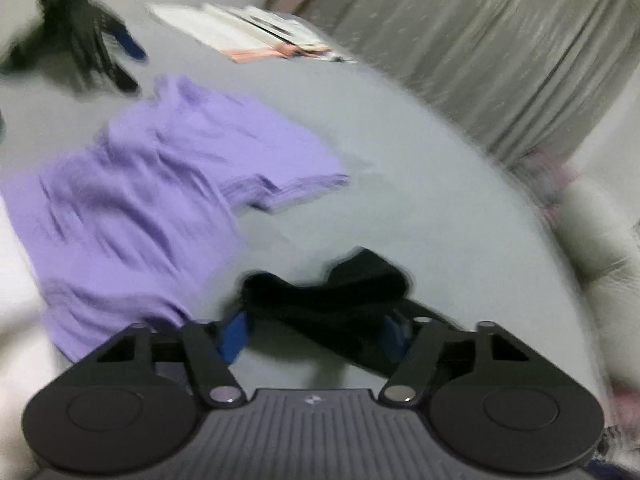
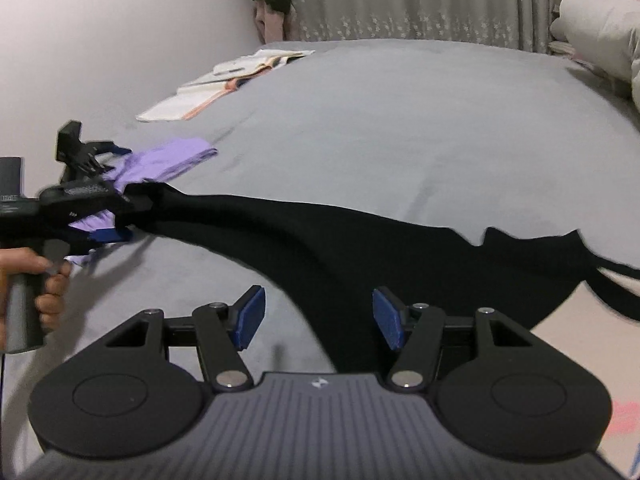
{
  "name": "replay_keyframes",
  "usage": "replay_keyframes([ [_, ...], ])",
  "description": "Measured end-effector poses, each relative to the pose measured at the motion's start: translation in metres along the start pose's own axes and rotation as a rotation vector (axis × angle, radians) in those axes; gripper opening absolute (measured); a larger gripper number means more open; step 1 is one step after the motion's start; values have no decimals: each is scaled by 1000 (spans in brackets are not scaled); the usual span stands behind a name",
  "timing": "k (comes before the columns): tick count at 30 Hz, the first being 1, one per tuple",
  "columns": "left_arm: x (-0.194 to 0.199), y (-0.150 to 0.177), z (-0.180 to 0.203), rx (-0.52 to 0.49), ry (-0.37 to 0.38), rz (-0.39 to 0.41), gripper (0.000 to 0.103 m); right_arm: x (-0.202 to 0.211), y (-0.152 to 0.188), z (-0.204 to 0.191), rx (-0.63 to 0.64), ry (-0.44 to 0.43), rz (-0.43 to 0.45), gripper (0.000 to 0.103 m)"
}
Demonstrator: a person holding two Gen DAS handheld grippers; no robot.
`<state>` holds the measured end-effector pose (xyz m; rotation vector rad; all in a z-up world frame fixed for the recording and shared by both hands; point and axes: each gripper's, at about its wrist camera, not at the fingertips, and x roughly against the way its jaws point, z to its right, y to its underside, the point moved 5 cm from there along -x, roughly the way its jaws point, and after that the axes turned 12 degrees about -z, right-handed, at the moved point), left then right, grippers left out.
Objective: Fold clothes
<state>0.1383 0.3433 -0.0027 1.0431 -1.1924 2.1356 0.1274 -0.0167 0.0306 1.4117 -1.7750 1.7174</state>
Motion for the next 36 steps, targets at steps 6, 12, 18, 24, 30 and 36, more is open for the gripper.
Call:
replay_keyframes([
  [6,24,-48,-3,-12,-143,132,62,7,5,1,-30,28,80,62],
  [12,36,-33,-13,-57,-32,74,71,6,9,12,-113,-59,82,62],
  [18,13,-9,-23,6,107,-66,73,0,19,-7,-3,-44,68,62],
  [24,3,-15,-17,63,143,-80,73,-4,32,-9,4,-43,69,62],
  [30,-20,-18,-9,109,193,-48,3,2,33,-7,62,2,95,61],
  [36,-28,-12,-25,198,322,19,2,-16,41,-35,304,179,66,40],
])
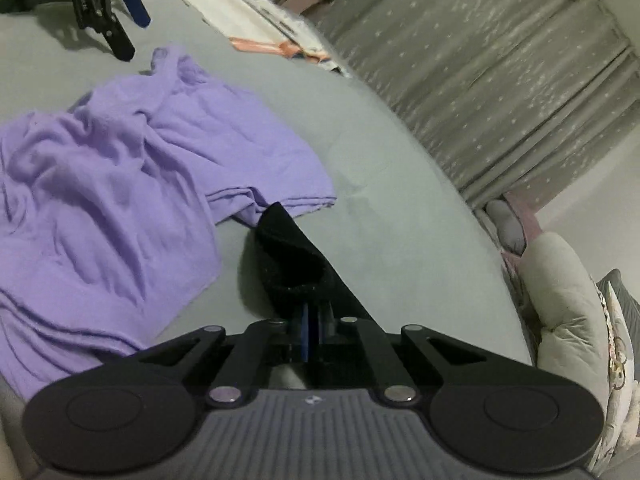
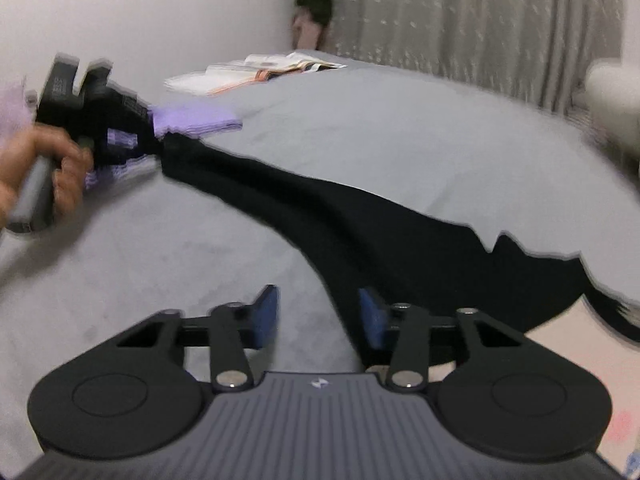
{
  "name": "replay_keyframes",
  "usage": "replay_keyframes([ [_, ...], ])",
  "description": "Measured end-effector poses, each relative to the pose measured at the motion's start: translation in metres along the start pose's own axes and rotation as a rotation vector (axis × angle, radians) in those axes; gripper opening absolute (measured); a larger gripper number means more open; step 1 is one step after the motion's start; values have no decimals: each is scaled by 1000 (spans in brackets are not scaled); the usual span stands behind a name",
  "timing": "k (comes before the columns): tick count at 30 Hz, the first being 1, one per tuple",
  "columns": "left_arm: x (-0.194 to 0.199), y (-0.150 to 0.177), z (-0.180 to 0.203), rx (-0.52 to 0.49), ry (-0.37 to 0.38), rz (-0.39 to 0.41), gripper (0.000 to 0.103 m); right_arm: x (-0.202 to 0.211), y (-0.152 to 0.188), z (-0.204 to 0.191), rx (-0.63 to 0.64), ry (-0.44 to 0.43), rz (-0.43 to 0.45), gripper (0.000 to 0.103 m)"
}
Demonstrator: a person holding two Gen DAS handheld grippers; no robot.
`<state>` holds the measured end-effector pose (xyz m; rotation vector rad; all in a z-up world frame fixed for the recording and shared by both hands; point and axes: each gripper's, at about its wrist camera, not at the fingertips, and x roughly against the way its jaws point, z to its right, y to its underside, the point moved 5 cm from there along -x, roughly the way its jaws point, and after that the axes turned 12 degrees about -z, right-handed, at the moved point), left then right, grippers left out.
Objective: Fold clothes
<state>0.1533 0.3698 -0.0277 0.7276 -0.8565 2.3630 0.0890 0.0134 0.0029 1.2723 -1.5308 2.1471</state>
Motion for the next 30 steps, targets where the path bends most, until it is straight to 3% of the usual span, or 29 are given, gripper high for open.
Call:
replay_keyframes([
  [6,18,-10,-15,84,55,85,2,-15,-7,-22,151,125,4,40],
  [9,22,-12,-19,103,73,94,2,-28,-10,-22,156,135,-34,22],
  [10,23,-13,-20,105,75,94,2,-30,-13,-20,138,142,-45,10],
  [13,28,-15,-20,109,78,100,2,-25,-17,-16,101,101,-33,5],
  [18,50,-17,-16,110,109,128,2,-5,-15,-9,44,22,5,4],
  [21,59,-13,-15,106,85,126,2,-4,-11,-8,42,-2,-13,4],
  [24,59,-10,-16,77,28,126,2,-20,-7,-14,70,-5,-53,12],
  [26,59,-9,-16,62,12,130,2,-17,-9,-20,85,-15,-35,34],
  [28,60,-8,-16,59,12,135,2,-13,-11,-26,94,-35,-12,45],
  [30,60,-8,-17,60,11,142,2,-12,-14,-29,87,-58,7,49],
])
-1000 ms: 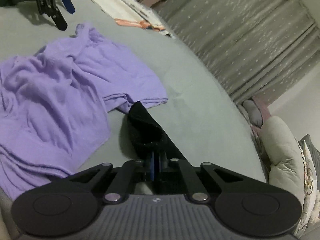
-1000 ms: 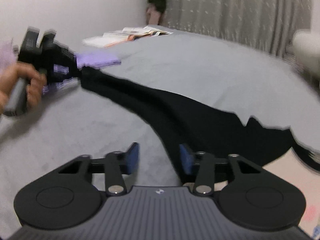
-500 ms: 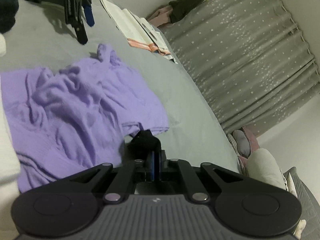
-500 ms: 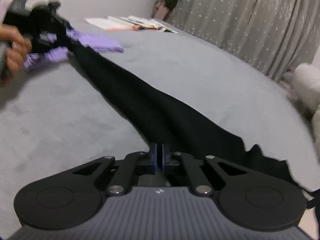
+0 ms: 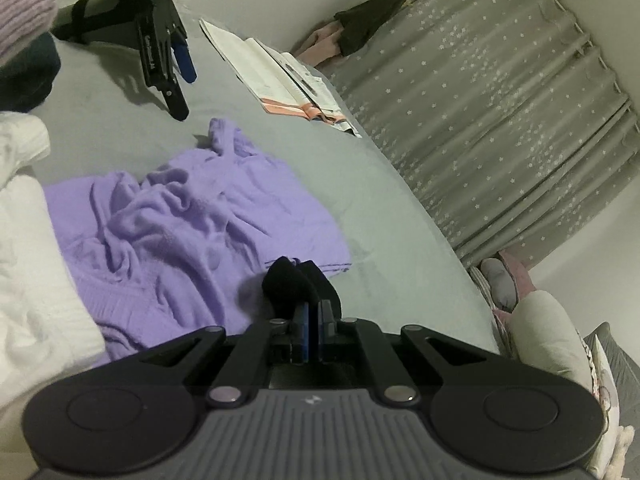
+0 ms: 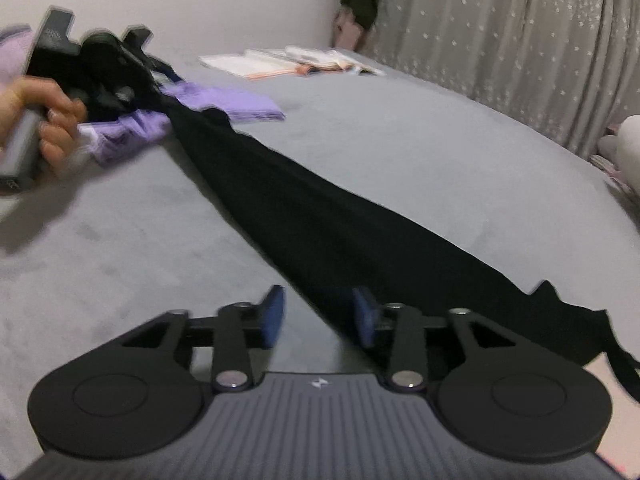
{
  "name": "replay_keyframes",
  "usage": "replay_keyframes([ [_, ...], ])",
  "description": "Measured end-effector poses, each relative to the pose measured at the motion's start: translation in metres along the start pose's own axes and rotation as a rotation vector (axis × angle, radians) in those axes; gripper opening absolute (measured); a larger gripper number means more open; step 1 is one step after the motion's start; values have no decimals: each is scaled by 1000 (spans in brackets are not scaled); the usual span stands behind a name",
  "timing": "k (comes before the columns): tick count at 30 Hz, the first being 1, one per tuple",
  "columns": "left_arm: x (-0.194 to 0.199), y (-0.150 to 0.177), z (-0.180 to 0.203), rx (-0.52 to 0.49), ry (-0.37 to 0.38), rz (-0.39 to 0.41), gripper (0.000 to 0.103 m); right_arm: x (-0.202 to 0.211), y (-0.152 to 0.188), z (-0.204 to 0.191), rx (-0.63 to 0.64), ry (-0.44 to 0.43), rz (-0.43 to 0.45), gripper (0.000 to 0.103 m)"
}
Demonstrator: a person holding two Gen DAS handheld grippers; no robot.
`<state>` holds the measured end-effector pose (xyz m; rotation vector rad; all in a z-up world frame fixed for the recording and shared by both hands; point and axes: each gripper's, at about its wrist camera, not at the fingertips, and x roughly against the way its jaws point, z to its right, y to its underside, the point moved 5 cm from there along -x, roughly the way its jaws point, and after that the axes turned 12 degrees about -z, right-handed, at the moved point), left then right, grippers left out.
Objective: Fold clothes
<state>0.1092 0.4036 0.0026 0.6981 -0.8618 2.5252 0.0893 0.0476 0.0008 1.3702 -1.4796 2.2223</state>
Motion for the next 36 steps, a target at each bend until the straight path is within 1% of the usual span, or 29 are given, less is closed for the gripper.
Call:
replay_keyframes([
  [5,8,0,-3,10,10,19,2,-16,-1,-7,-4,8,-33,50],
  [6,13,0,-3,10,10,35,2,-16,-2,-8,-3,6,-32,50],
  [8,23,-1,-4,-1,-10,64,2,-14,-3,-9,-22,-23,-29,52],
  [10,29,-3,-5,-8,-20,67,2,-12,-2,-14,-33,-57,-22,61],
  [11,30,-3,-7,-15,-26,52,2,-12,-1,-16,-24,-57,-22,61],
  [12,26,-2,-8,-26,-35,5,2,-12,0,-19,-13,-49,-22,61],
  [13,21,0,-9,-23,-30,-43,2,-11,0,-20,-10,-41,-18,61],
  [14,17,3,-11,-9,-18,-73,2,-9,0,-20,-16,-39,-12,61],
  [16,10,8,-11,-1,2,-113,2,0,-2,-16,-55,-46,19,60],
  [17,8,10,-10,-1,-1,-124,2,5,-2,-13,-79,-51,38,60],
  [19,4,16,-6,1,6,-155,3,16,-4,-6,-108,-27,69,60],
  [21,-1,19,-4,22,18,-177,7,14,0,-4,-114,-20,54,61],
  [22,-4,21,-3,38,15,-187,19,12,3,-3,-116,-21,41,61],
  [23,-8,23,-3,53,12,-197,34,8,6,-3,-117,-18,26,60],
  [24,-11,24,-2,60,7,-202,35,6,10,-4,-116,-10,16,60],
  [27,-14,27,2,23,-26,-199,39,14,18,-9,-117,4,38,61],
  [30,-11,27,4,8,-94,-216,41,31,35,-12,-140,-4,34,61],
  [31,-8,26,5,9,-137,-217,40,36,41,-10,-148,2,32,61],
  [33,-1,26,8,4,-225,-216,46,40,48,-2,-178,7,31,61],
  [34,2,25,11,-12,-262,-209,54,40,52,4,-204,1,28,61],
  [35,3,24,11,-16,-271,-204,62,39,54,6,-223,-6,24,61],
  [36,5,23,10,-7,-268,-194,65,36,56,10,-248,-17,18,61],
])
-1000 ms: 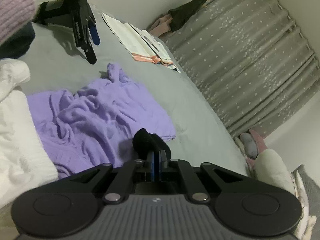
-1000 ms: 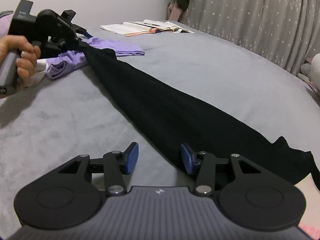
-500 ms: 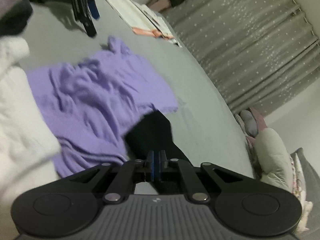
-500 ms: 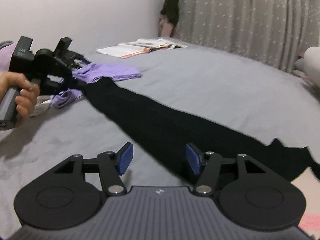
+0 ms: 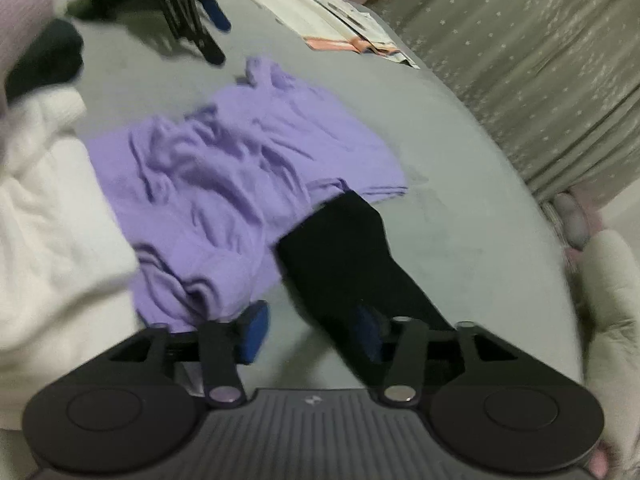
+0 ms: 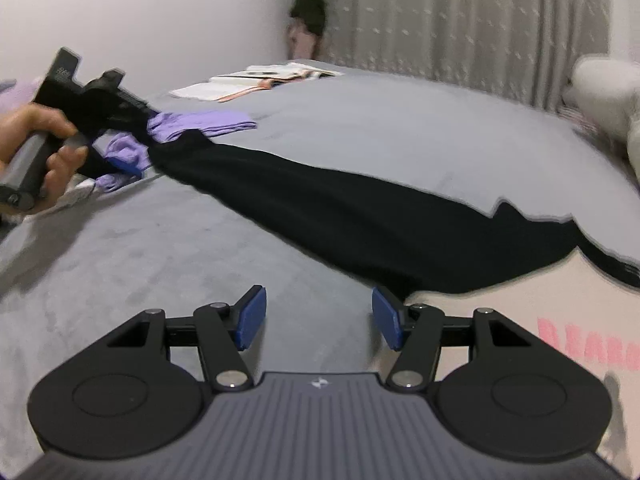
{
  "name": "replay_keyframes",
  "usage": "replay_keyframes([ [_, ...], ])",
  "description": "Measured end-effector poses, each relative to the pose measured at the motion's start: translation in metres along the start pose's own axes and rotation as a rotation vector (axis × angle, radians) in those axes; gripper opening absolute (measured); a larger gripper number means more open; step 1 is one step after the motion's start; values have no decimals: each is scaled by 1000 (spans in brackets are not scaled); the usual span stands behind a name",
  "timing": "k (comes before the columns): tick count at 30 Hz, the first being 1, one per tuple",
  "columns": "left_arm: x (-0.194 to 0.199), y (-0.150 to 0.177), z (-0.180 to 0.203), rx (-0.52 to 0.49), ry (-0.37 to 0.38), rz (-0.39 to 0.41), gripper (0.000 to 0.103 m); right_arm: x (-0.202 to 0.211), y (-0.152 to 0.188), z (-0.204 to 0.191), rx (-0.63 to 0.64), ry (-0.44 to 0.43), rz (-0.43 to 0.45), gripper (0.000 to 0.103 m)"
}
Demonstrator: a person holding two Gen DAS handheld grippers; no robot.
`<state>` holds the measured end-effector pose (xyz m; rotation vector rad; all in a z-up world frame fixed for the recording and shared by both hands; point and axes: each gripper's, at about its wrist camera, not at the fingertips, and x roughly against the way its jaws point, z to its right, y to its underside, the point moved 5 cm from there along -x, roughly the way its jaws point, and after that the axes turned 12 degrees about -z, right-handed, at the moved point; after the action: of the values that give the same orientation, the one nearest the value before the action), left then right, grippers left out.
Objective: Fold clothes
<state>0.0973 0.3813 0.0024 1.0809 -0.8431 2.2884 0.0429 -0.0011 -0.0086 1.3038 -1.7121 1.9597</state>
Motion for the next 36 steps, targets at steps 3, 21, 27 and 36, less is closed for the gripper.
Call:
replay_keyframes([
  [3,-2,-4,-7,40,49,25,74,-2,8,-1,-8,-6,14,61],
  [21,-31,-11,13,26,272,45,69,4,13,0,-15,-48,48,61],
  [27,-27,-10,30,-11,49,59,69,6,13,3,-30,-63,56,61],
  [36,-44,-9,36,-117,-66,111,4,10,13,5,-53,-88,76,61],
])
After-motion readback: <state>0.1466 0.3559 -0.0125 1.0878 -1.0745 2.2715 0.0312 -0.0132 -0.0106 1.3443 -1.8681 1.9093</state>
